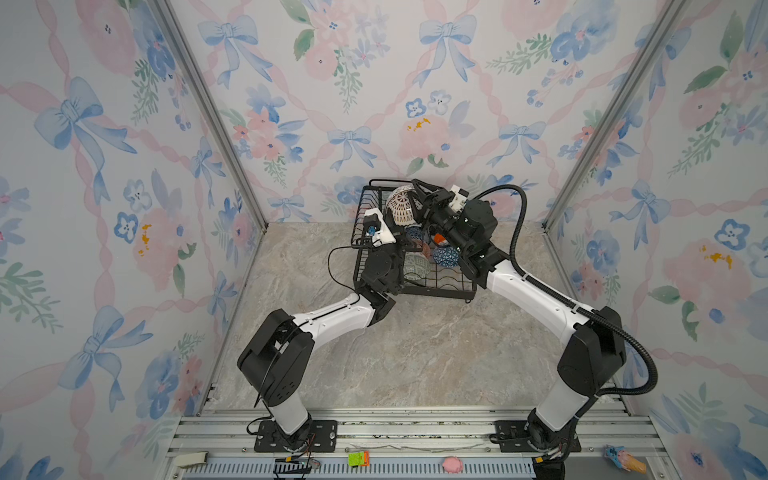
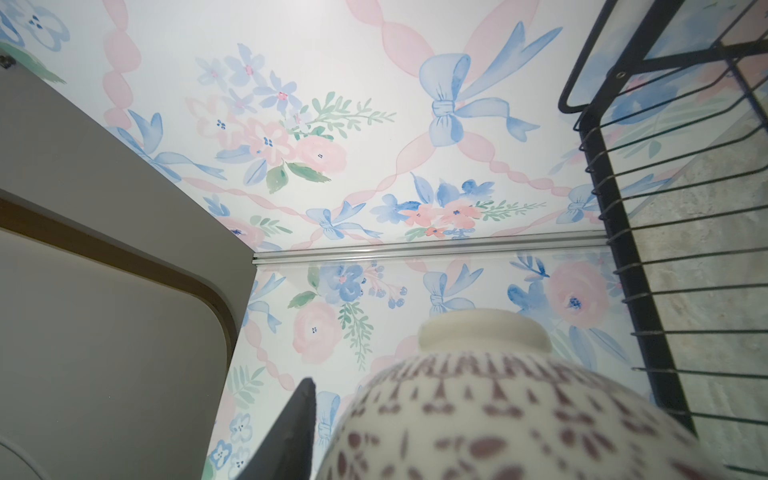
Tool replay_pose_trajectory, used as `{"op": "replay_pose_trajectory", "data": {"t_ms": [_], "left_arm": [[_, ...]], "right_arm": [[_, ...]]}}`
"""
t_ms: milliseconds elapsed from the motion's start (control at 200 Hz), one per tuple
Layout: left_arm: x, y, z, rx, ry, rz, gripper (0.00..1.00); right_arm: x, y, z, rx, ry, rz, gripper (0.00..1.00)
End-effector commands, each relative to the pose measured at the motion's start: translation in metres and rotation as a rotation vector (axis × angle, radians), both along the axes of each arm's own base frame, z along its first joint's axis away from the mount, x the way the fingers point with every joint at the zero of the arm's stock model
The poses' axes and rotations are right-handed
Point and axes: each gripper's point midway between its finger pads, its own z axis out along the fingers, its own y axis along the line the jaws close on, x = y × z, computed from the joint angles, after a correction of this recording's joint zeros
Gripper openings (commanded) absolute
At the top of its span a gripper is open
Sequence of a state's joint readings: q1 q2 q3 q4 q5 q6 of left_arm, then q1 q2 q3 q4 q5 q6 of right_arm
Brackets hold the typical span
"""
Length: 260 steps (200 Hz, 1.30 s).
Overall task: Load the bowls into the dish rack
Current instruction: 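Lift the white bowl over the rack while right gripper moves to grasp it, then grasp the white bowl rim with the right gripper and release the left gripper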
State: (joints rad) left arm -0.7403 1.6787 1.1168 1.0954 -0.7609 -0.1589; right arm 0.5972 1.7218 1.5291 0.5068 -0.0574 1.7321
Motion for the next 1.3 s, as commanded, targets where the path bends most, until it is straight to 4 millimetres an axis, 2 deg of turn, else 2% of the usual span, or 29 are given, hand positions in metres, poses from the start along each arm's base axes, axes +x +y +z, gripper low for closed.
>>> {"op": "replay_pose_trajectory", "data": {"t_ms": [0, 215, 280, 445, 470, 545, 620, 730, 815, 905, 935, 1205, 1265, 1295], "left_arm": [[-0.014, 0.011, 0.025, -0.068, -0.086, 0.017, 0.00], [-0.015, 0.012, 0.026, -0.063, -0.085, 0.026, 0.00], [-0.016, 0.014, 0.026, -0.061, -0.082, 0.040, 0.00], [-0.015, 0.018, 0.024, -0.048, -0.069, 0.067, 0.00], [-0.016, 0.019, 0.023, -0.048, -0.067, 0.068, 0.00], [-0.017, 0.020, 0.023, -0.048, -0.066, 0.068, 0.00], [-0.018, 0.020, 0.024, -0.049, -0.067, 0.065, 0.12], [-0.019, 0.022, 0.024, -0.047, -0.062, 0.066, 0.21], [-0.021, 0.024, 0.022, -0.047, -0.056, 0.063, 0.35], [-0.024, 0.025, 0.022, -0.051, -0.053, 0.051, 0.42], [-0.025, 0.025, 0.021, -0.049, -0.049, 0.049, 0.49], [-0.036, 0.024, 0.006, -0.032, 0.002, 0.037, 0.90], [-0.041, 0.025, 0.003, -0.030, 0.013, 0.034, 0.97], [-0.043, 0.025, 0.003, -0.031, 0.017, 0.029, 0.98]], "right_arm": [[0.000, -0.016, 0.024, 0.012, -0.056, -0.041, 0.31], [-0.008, -0.019, 0.026, -0.019, -0.070, -0.050, 0.14], [-0.010, -0.020, 0.027, -0.023, -0.073, -0.052, 0.12], [-0.010, -0.017, 0.014, -0.031, -0.051, -0.043, 0.08], [-0.017, -0.022, 0.025, -0.018, -0.069, -0.043, 0.07], [-0.020, -0.022, 0.025, -0.018, -0.072, -0.038, 0.05], [-0.020, -0.022, 0.023, -0.017, -0.075, -0.036, 0.03], [-0.022, -0.022, 0.026, -0.017, -0.092, -0.032, 0.01], [-0.023, -0.022, 0.029, -0.020, -0.111, -0.033, 0.00], [-0.024, -0.025, 0.036, -0.012, -0.143, -0.040, 0.00], [-0.024, -0.026, 0.038, -0.007, -0.153, -0.043, 0.00], [-0.020, -0.052, 0.056, 0.065, -0.252, -0.080, 0.00], [-0.021, -0.060, 0.059, 0.067, -0.268, -0.093, 0.00], [-0.022, -0.065, 0.059, 0.061, -0.276, -0.104, 0.00]]}}
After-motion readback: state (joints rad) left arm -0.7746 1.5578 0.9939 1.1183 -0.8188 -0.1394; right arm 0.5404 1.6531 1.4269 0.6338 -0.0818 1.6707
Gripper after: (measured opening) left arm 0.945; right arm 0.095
